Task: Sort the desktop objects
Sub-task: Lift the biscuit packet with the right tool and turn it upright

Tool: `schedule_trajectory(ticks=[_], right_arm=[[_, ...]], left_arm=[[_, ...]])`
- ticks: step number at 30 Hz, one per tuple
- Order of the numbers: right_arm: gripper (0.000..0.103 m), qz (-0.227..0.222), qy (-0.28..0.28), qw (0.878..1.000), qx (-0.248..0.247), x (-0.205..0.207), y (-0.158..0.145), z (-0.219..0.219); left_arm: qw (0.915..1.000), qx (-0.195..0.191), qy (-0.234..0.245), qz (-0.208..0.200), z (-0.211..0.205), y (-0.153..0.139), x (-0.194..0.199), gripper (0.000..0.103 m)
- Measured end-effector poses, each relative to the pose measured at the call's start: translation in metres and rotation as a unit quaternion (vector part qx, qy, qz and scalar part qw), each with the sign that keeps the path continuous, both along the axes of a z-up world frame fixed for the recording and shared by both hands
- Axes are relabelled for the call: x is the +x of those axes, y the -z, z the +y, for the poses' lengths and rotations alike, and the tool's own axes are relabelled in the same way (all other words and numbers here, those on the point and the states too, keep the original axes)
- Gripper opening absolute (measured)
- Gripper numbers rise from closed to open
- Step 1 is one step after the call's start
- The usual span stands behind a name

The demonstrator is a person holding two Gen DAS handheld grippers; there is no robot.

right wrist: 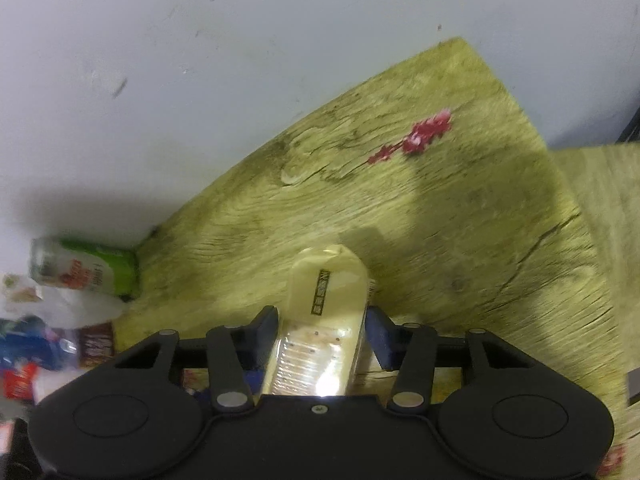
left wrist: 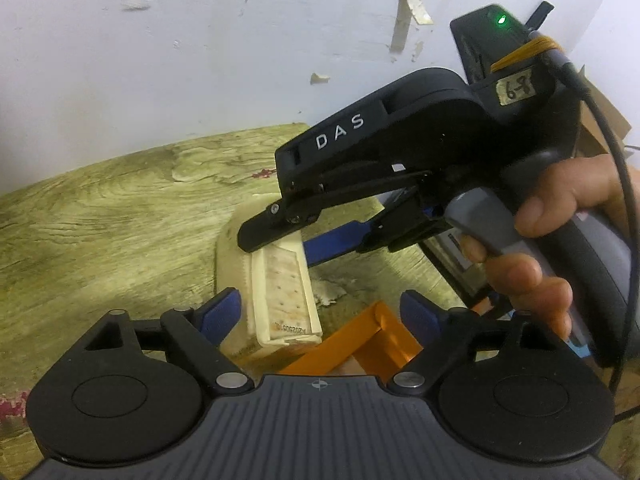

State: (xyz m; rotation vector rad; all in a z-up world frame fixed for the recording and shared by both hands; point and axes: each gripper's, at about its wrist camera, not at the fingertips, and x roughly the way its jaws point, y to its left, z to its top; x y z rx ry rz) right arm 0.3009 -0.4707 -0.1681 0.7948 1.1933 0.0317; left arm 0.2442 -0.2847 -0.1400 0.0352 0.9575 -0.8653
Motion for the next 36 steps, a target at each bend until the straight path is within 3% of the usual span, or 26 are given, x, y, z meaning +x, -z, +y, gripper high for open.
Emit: schedule_trajectory(ticks=[7, 16, 28, 36], right_arm=[[0.046, -0.026, -0.020, 0.998, 0.049, 0.010, 0.011, 0.011], [0.046, -0.040, -0.036, 0.998, 0.035, 0.013, 0.010, 0.007], [0.055, -0.031, 0.027, 0.999, 0.010, -0.014, 0.016, -0.036], [0.055, -0.035, 0.028, 0.998, 0.055, -0.023, 0.019, -0.040]], left_arm=[[0.9998, 0.018, 0.001, -0.012, 0.009, -0.002, -0.003, 0.088], [0.9991, 0.018, 0.028, -0.024, 0.002, -0.005, -0.010, 0.088], [0.9991, 0.037, 0.021, -0.010, -0.006, -0.001, -0.001, 0.089], [0.9987, 0.036, 0.035, 0.000, -0.023, 0.005, 0.006, 0.089]])
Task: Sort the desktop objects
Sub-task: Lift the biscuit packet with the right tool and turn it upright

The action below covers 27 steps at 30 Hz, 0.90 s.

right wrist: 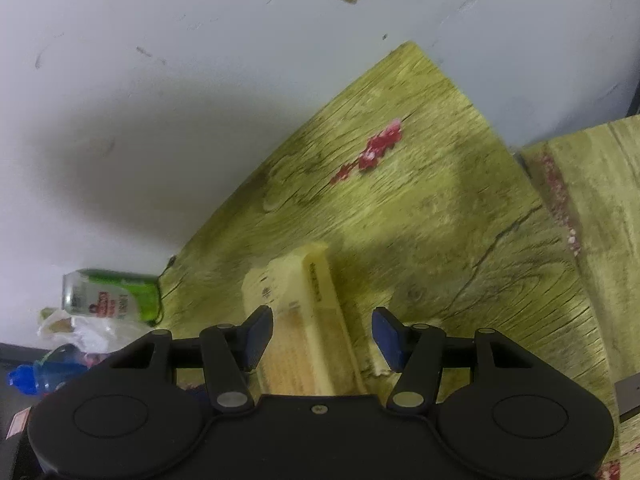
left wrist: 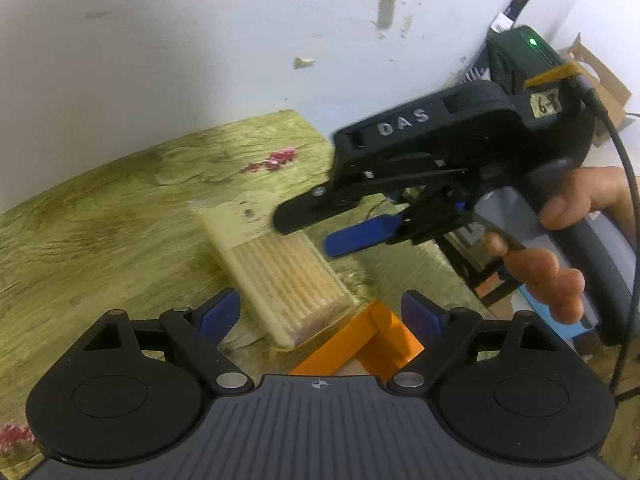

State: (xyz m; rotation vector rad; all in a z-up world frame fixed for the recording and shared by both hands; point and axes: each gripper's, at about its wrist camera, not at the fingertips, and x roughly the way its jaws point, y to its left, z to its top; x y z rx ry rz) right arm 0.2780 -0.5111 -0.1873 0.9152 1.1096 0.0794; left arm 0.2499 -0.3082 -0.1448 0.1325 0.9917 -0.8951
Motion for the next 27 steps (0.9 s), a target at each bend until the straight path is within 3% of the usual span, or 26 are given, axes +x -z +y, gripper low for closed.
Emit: schedule_trajectory(ticks=[7, 17, 27], right_arm=[[0.055, -0.006, -0.039, 0.999, 0.010, 0.015, -0.001, 0.012], [0.055, 0.028, -0.098, 0.995, -0.024, 0.038, 0.000, 0.023], [0.061, 0.051, -0.108, 0.993, -0.004, 0.046, 0.008, 0.025]], left_arm=[[1.0000, 0.005, -0.003, 0.001, -0.006, 0.003, 0.003, 0.090], [0.9969, 0.023, -0.069, 0.029, -0.006, 0.011, 0.027, 0.083], [0.9945, 0.042, -0.078, 0.056, -0.014, 0.025, 0.033, 0.078]])
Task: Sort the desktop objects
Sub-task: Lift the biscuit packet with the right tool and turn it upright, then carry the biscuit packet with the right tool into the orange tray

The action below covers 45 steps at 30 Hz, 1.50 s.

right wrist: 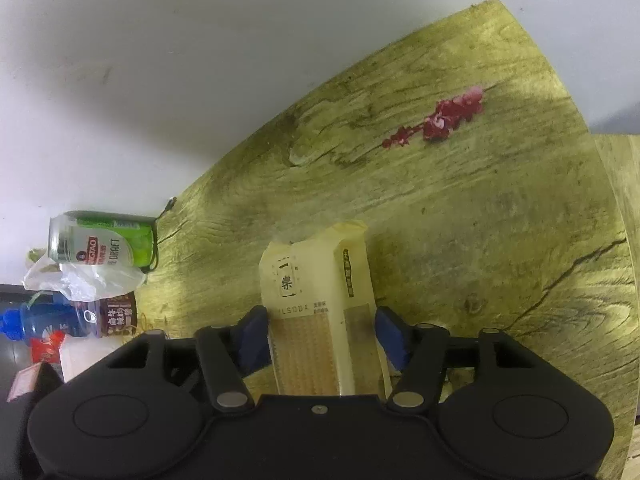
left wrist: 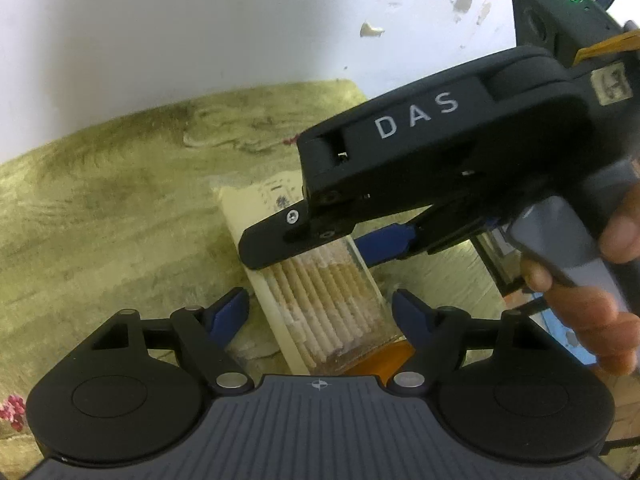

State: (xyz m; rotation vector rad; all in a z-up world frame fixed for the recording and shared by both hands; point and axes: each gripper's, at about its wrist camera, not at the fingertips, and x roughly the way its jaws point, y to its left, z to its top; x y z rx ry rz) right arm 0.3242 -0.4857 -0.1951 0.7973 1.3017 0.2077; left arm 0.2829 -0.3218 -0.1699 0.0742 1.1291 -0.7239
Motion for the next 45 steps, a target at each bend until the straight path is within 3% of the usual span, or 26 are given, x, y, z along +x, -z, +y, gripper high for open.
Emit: schedule_trajectory(ticks=[5, 16, 27, 37, 45], right_arm=[[0.063, 0.004, -0.006, 1.000, -0.001, 0.002, 0.004, 0.005], [0.061, -0.012, 0.001, 1.000, -0.004, 0.001, -0.006, 0.009], [0.061, -0.049, 0.001, 0.999, -0.004, -0.015, -0.046, 0.018], [0.061, -0.087, -0.012, 0.996, 0.006, -0.053, -0.091, 0.037], [0.061, -0.089, -0.027, 0.996, -0.006, -0.099, -0.102, 0.051]], left_arm=[[1.0000, 0.001, -0.003, 0.002, 0.000, 0.001, 0.001, 0.071], [0.9999, -0.007, -0.013, -0.007, 0.010, -0.013, 0.004, 0.069], [0.9991, -0.009, -0.016, -0.039, 0.021, -0.060, -0.012, 0.069], [0.9967, 0.002, -0.020, -0.079, 0.035, -0.109, -0.064, 0.068], [0.9955, -0.001, -0.015, -0.093, 0.038, -0.118, -0.115, 0.068]])
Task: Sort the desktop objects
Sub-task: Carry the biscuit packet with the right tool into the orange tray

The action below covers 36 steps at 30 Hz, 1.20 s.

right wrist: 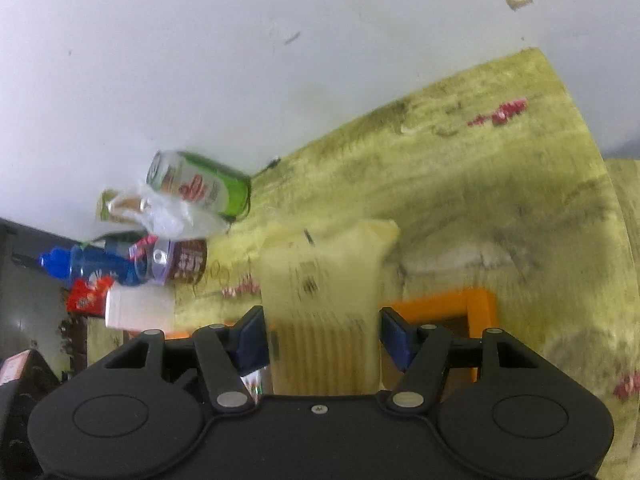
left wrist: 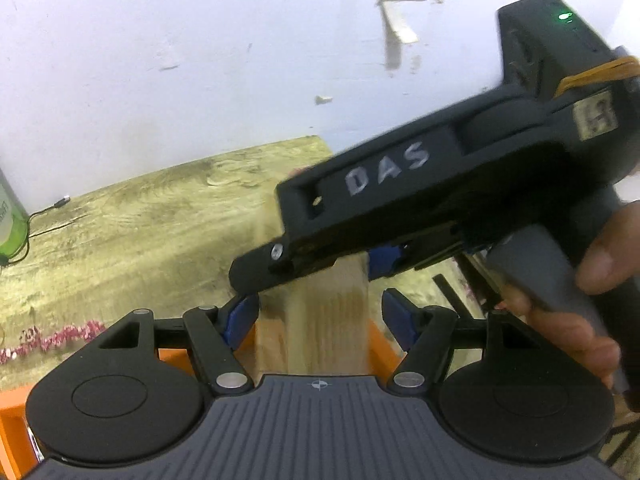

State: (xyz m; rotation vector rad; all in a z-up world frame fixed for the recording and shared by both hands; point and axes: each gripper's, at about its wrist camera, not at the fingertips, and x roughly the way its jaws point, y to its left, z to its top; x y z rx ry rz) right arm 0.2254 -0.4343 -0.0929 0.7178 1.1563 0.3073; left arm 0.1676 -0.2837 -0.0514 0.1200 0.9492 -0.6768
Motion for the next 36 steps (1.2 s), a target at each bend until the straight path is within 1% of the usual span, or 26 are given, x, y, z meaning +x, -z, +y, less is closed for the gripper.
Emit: schedule_trajectory(ticks=[2, 5, 10, 13, 15, 17, 19, 20, 21, 27, 29, 33, 36], right_arm=[[0.061, 0.001, -0.002, 1.000, -0.001, -0.013, 0.001, 0.002], [0.061, 0.007, -0.005, 1.000, -0.004, -0.028, 0.007, 0.005], [0.061, 0.032, -0.005, 0.999, -0.003, -0.050, 0.026, 0.008], [0.061, 0.045, -0.012, 0.999, -0.007, -0.056, 0.037, 0.010], [0.061, 0.051, -0.017, 0.999, -0.009, -0.058, 0.044, 0.012], [0.061, 0.057, -0.022, 0.998, -0.012, -0.060, 0.050, 0.015], [0.061, 0.063, -0.024, 0.998, -0.012, -0.061, 0.055, 0.016], [0.061, 0.066, -0.025, 0.997, -0.011, -0.061, 0.057, 0.016], [0.061, 0.069, -0.025, 0.997, -0.010, -0.062, 0.059, 0.017], [0.061, 0.084, -0.020, 0.996, -0.012, -0.061, 0.064, 0.016], [0.061, 0.089, -0.021, 0.996, -0.016, -0.060, 0.063, 0.016], [0.061, 0.100, -0.025, 0.994, -0.029, -0.058, 0.061, 0.017], [0.061, 0.107, -0.030, 0.993, -0.045, -0.056, 0.058, 0.018]], left_arm=[[1.0000, 0.000, 0.002, -0.002, 0.000, 0.001, -0.012, 0.068], [0.9999, -0.001, 0.006, 0.008, 0.001, 0.011, -0.026, 0.068], [0.9995, 0.006, 0.010, 0.028, 0.012, 0.030, -0.051, 0.068], [0.9991, 0.008, 0.009, 0.041, 0.015, 0.046, -0.054, 0.068], [0.9987, 0.007, 0.007, 0.050, 0.022, 0.059, -0.043, 0.068], [0.9982, 0.004, 0.003, 0.060, 0.027, 0.076, -0.042, 0.068], [0.9978, 0.003, 0.001, 0.067, 0.030, 0.081, -0.041, 0.068], [0.9977, 0.002, 0.002, 0.068, 0.031, 0.079, -0.045, 0.068], [0.9976, 0.001, 0.003, 0.069, 0.033, 0.071, -0.057, 0.068], [0.9959, -0.014, -0.003, 0.090, 0.037, 0.075, -0.054, 0.068], [0.9952, -0.020, -0.005, 0.096, 0.039, 0.071, -0.057, 0.068], [0.9915, -0.042, -0.013, 0.123, 0.043, 0.069, -0.056, 0.069], [0.9893, -0.055, -0.012, 0.135, 0.043, 0.070, -0.054, 0.069]])
